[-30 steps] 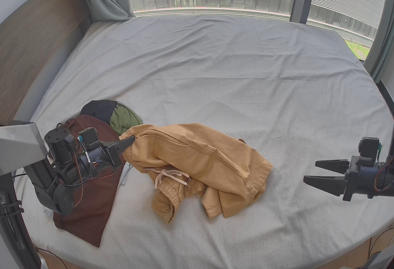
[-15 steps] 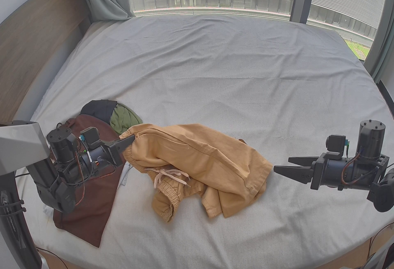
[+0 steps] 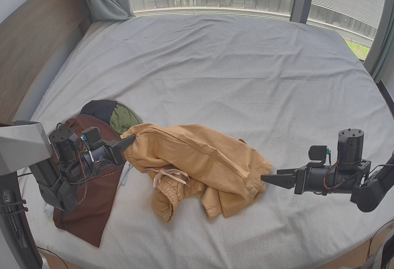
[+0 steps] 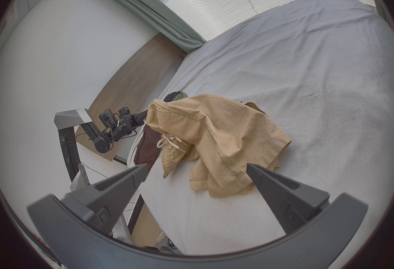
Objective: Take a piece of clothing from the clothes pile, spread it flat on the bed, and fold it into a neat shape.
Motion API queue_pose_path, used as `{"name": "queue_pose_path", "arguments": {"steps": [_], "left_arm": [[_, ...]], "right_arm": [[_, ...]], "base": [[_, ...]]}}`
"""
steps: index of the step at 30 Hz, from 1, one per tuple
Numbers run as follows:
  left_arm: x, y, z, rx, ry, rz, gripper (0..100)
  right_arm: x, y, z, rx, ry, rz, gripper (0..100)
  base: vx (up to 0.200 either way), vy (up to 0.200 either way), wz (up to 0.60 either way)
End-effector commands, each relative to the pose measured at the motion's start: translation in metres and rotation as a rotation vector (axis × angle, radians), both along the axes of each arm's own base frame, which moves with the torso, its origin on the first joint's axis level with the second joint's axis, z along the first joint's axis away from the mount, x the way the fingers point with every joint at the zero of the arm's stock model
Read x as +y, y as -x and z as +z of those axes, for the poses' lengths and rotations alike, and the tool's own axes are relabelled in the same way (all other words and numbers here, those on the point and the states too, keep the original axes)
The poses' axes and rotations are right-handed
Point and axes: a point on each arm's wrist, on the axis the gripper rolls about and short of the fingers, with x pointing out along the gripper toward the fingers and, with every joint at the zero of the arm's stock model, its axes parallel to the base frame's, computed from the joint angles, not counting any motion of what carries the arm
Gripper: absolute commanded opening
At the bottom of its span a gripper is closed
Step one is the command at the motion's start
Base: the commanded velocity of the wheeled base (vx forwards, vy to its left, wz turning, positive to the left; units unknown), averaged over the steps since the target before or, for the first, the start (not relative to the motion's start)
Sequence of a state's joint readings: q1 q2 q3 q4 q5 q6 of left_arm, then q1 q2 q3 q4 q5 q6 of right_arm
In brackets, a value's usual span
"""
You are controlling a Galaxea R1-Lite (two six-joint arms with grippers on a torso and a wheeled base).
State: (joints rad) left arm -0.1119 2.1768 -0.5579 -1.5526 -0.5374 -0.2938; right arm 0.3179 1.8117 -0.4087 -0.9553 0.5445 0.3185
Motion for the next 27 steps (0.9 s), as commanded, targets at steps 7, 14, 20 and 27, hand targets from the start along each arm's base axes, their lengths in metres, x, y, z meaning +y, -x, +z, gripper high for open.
{"name": "queue_pose_path", "arguments": {"steps": [7,14,20,27], "left_arm": [[0.002,-0.004,0.002,-0.018,0.003,0.008,0],[0.009,-0.007,0.005,-0.031,0.004,0.028,0],[0.011,-0.009,0.008,-0.046,0.005,0.036,0],[0.013,-0.013,0.009,-0.058,0.005,0.053,0]], "right_arm": [[0.009,-0.017,-0.043,0.08,-0.013,-0.005,100],[0.016,-0.022,-0.055,0.144,-0.078,-0.028,100],[0.019,-0.028,-0.076,0.153,-0.077,-0.033,100],[0.02,-0.031,-0.088,0.178,-0.067,-0.035,100]], "base": [[0.0,0.0,0.0],[0.0,0.0,0.0],[0.0,0.0,0.0],[0.0,0.0,0.0]]}}
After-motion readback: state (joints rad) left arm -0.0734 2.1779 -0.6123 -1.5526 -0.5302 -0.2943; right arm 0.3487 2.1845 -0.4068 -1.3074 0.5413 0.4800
